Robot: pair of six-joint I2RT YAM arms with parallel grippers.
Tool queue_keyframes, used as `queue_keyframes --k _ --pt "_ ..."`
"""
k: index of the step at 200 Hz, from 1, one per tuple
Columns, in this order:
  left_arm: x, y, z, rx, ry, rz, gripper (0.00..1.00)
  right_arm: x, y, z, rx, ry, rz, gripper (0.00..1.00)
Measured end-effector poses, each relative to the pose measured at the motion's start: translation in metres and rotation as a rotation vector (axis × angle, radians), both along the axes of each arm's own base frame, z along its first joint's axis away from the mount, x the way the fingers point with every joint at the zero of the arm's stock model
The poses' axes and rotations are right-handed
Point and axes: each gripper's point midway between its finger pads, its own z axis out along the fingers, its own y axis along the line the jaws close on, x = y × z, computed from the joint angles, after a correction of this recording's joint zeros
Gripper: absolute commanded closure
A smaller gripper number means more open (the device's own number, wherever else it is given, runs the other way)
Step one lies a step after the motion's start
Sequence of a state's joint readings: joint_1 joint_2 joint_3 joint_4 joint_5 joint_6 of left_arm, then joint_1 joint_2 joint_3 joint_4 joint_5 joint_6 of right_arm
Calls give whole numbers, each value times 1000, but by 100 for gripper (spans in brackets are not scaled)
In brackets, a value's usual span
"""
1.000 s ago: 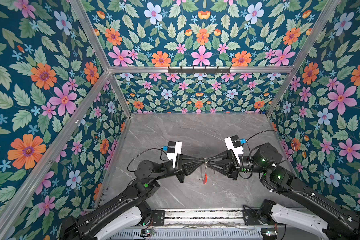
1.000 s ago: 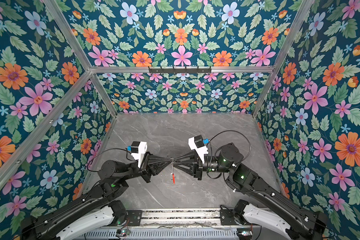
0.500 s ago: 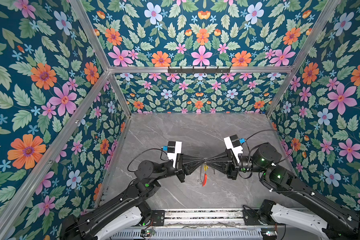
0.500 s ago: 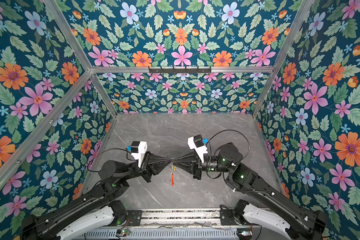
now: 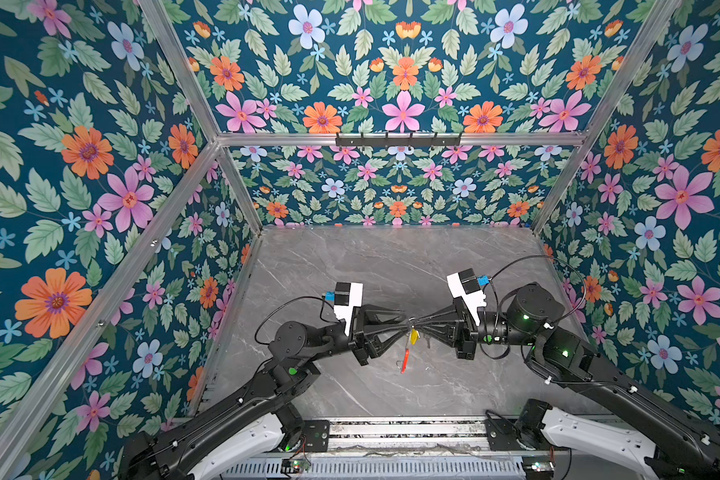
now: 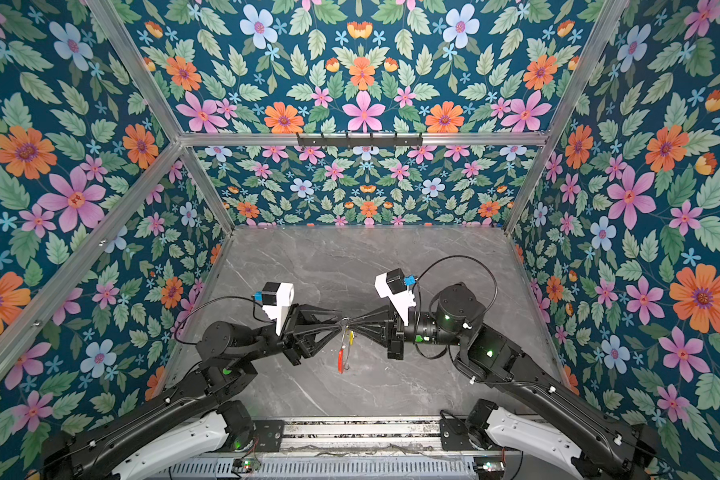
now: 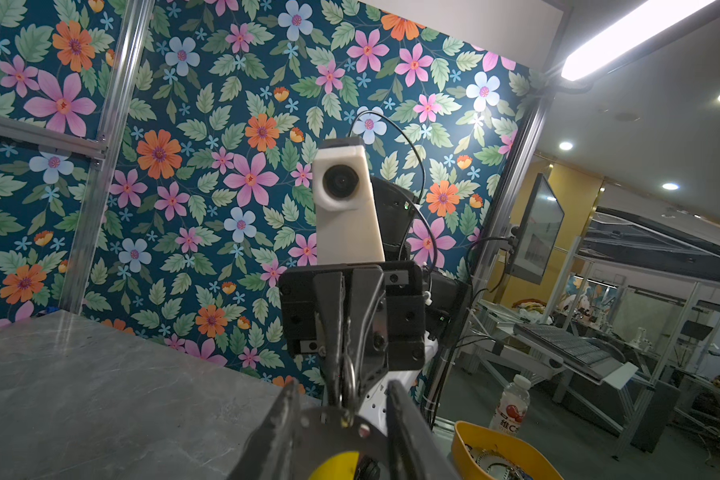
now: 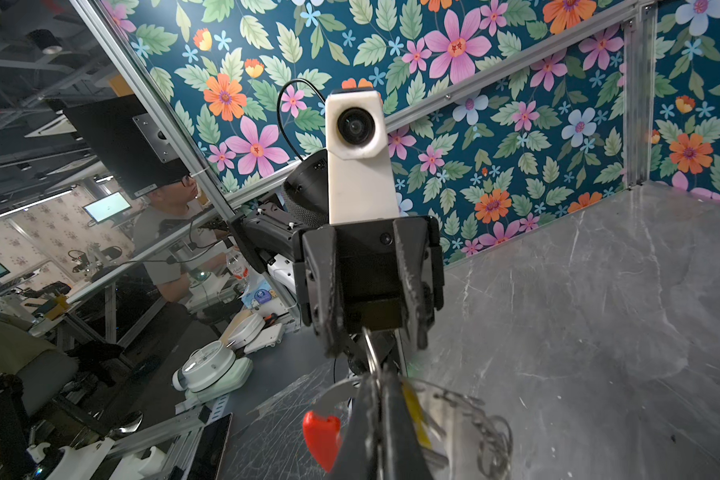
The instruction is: Remove the keys from the keyring
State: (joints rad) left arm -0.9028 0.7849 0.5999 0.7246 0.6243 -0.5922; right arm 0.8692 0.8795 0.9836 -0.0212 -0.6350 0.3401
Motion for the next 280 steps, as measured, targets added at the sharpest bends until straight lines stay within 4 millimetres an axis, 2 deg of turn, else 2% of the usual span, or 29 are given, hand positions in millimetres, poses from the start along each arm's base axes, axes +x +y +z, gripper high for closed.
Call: queue_keyframes --k 30,64,136,184,280 --pt "-2 3 -2 46 16 6 55 -3 -6 -8 -91 8 -7 100" --pt "1 -8 -6 175 48 -9 59 -5 -13 -23 -223 15 -14 100" --pt "4 -29 -34 434 127 -79 69 5 -18 -52 -414 35 -47 100" --pt "3 -34 -53 509 162 -107 75 9 -20 -56 -445 39 -69 100" --pt "3 -37 -57 520 153 -127 87 11 -16 -58 -461 47 -66 100"
